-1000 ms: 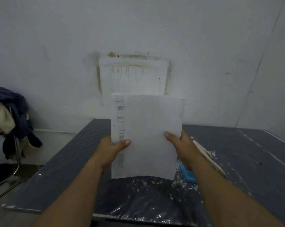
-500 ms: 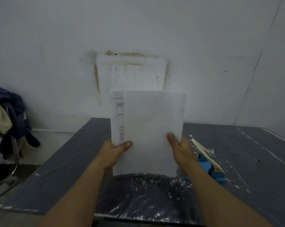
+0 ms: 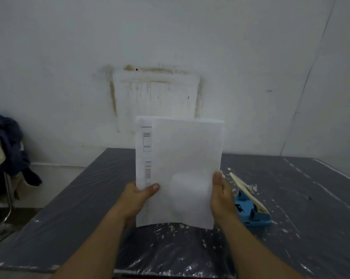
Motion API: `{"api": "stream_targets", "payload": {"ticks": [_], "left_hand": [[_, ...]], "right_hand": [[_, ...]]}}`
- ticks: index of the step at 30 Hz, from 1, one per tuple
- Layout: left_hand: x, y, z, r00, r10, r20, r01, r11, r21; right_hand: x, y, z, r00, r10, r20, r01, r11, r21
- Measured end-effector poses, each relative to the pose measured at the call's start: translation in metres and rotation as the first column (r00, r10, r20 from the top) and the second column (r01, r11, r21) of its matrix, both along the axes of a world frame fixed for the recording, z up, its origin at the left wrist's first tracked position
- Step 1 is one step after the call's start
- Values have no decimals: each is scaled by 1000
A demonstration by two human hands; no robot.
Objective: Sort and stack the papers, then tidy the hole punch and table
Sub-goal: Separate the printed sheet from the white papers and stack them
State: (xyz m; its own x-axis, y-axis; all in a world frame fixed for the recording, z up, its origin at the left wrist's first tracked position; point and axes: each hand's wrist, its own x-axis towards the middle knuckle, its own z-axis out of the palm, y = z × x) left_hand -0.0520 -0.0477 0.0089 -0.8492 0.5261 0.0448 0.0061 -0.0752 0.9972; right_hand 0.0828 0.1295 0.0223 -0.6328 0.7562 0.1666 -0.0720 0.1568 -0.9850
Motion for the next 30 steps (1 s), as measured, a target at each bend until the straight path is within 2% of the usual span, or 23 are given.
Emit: {"api": "stream_targets", "payload": {"ticks": [5,8,11,18,22,27,30], "left_hand": [[-3,-5,15,994,-111,6,111,991,-72],[2,-5,17,980,-183,78,188,979,-74],[8,-3,11,975,-174,135,181,982,-46],[17,11,-11,950,-125,286,149,987,-63],[22,25,-19,922,-106,372,174,972,-156],[33,47,-17,911,-106,398,224,939,-262],[38,57,-14,914,-84,398,219,926,-307]], "right_hand": [[-2,12,9,994,14,107,-12,1000,-11],[-3,18,13,989,13,148,5,993,-121],[-2,22,10,986,29,166,19,961,-277],[14,47,-21,910,131,393,56,901,-430],[27,72,-48,834,143,532,92,916,-391],[47,70,-33,750,48,659,180,945,-274],[54,77,-37,752,15,659,217,938,-269]]}}
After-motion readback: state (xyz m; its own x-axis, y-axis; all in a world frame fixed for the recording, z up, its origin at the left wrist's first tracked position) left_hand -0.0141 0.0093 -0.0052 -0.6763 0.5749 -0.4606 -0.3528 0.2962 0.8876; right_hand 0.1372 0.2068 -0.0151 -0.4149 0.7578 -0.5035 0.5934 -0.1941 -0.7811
